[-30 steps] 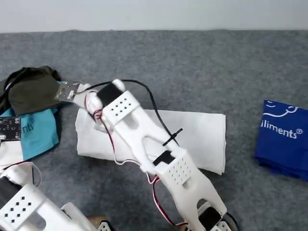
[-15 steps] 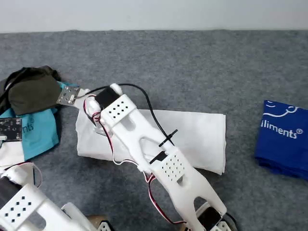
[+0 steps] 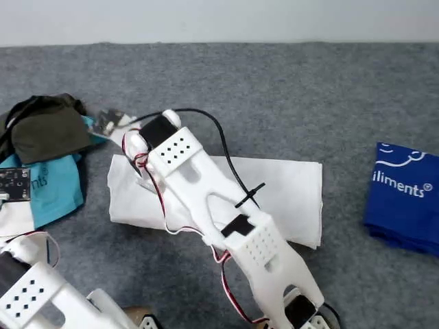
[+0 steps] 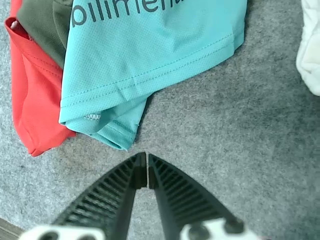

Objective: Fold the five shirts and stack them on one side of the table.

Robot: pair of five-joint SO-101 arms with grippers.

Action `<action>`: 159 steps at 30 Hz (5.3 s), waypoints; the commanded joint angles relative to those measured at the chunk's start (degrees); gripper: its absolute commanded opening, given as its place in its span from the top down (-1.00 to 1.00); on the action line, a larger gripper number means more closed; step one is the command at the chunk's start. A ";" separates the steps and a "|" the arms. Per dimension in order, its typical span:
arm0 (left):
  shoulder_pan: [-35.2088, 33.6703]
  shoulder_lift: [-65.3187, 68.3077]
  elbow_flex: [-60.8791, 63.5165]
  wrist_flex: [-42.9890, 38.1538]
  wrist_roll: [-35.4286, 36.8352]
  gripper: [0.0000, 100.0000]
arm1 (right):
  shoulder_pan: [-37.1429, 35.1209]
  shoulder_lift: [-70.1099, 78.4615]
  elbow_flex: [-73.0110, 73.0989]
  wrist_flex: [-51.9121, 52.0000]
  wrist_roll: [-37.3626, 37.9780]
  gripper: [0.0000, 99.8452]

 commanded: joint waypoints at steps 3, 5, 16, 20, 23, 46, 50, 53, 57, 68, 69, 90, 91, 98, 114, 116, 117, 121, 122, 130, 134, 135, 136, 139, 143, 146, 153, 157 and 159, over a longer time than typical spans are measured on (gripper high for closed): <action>-0.09 -0.97 -0.75 -1.05 -0.53 0.97 | 2.95 -7.52 11.87 2.33 -0.62 0.98; -0.09 -0.97 -0.66 -0.88 -0.53 0.97 | 4.62 -6.90 13.63 2.24 -0.70 0.98; -0.09 -0.97 -0.48 -0.88 -0.53 0.97 | 7.52 -5.41 13.19 2.24 -0.79 0.98; -0.09 -0.97 -0.66 -0.79 -0.53 0.97 | 8.92 -13.41 14.07 2.51 -0.79 0.98; -0.09 -0.97 -0.75 -0.79 -0.53 0.97 | 10.07 -20.26 19.25 2.59 -0.79 0.98; -0.09 -0.97 -0.66 0.53 -0.18 0.97 | 43.38 -51.12 52.75 1.71 -17.85 0.98; -0.09 -0.97 -0.75 0.53 0.18 0.97 | 47.43 -51.56 52.75 1.36 -17.93 0.98; -0.09 -1.05 -0.84 0.53 3.78 0.97 | 49.27 -51.65 52.66 1.45 -19.87 0.98; -0.09 -1.05 -0.84 0.53 6.77 0.97 | 50.42 -53.76 52.66 1.54 -21.63 0.98; -0.09 -1.05 -0.84 2.11 7.12 0.97 | 51.38 -57.27 64.70 -8.92 -23.56 0.97; -0.09 -1.05 -0.75 2.46 7.12 0.97 | 51.30 -57.19 67.08 -10.95 -23.56 0.95; 0.00 -1.05 -0.84 2.46 6.86 0.97 | 47.52 -46.46 79.03 -31.78 -25.76 0.35; 0.00 -1.05 -0.84 2.55 6.86 0.97 | 47.52 -46.46 79.21 -32.22 -25.85 0.35; 0.00 -1.05 -0.84 2.90 6.86 0.97 | 45.23 -41.54 79.03 -36.79 -25.93 0.35; -0.09 -1.05 -4.62 2.99 6.86 0.97 | 43.12 -28.97 69.36 -30.73 -20.66 0.99; -0.09 -1.05 -4.62 2.99 6.86 0.97 | 43.82 -30.29 69.01 -28.70 -20.57 0.98; -0.09 -1.05 -4.62 2.99 6.86 0.97 | 44.62 -31.25 69.01 -27.74 -20.13 0.98; -0.09 -1.05 -4.62 2.99 6.77 0.97 | 51.21 -36.00 68.75 -25.80 -11.16 0.98; -0.09 -1.05 -4.62 2.99 6.77 0.97 | 53.49 -37.23 68.66 -25.80 -8.53 0.98; -0.09 -1.05 -4.62 2.99 6.77 0.97 | 65.45 -44.35 68.57 -25.10 9.76 0.98; -0.09 -1.05 -4.62 2.99 6.77 0.97 | 61.32 -48.66 68.57 -21.58 10.64 0.98; -0.09 -1.05 -4.62 2.99 6.77 0.97 | 59.30 -49.80 68.57 -20.09 10.64 0.98; -0.09 -1.05 -4.62 2.99 6.77 0.97 | 56.92 -51.03 68.57 -18.86 10.55 0.98; -0.09 -1.05 -4.62 2.99 6.77 0.97 | 49.63 -55.52 68.57 -15.78 7.12 0.98; -0.09 -1.05 -4.79 2.99 6.86 0.97 | 38.90 -61.67 68.57 -15.16 0.35 0.98; -0.09 -1.05 -4.79 2.99 6.86 0.97 | 30.02 -64.22 68.57 -16.40 -3.08 0.98; -0.09 -1.05 -4.79 2.99 6.86 0.97 | 16.22 -62.37 68.57 -24.66 -6.95 0.98; -0.18 -1.05 -4.79 2.99 6.86 0.97 | 13.14 -57.45 68.57 -28.35 -7.12 0.98; -0.09 -1.05 -4.79 2.99 6.95 0.97 | 11.82 -54.99 68.57 -29.58 -7.12 0.98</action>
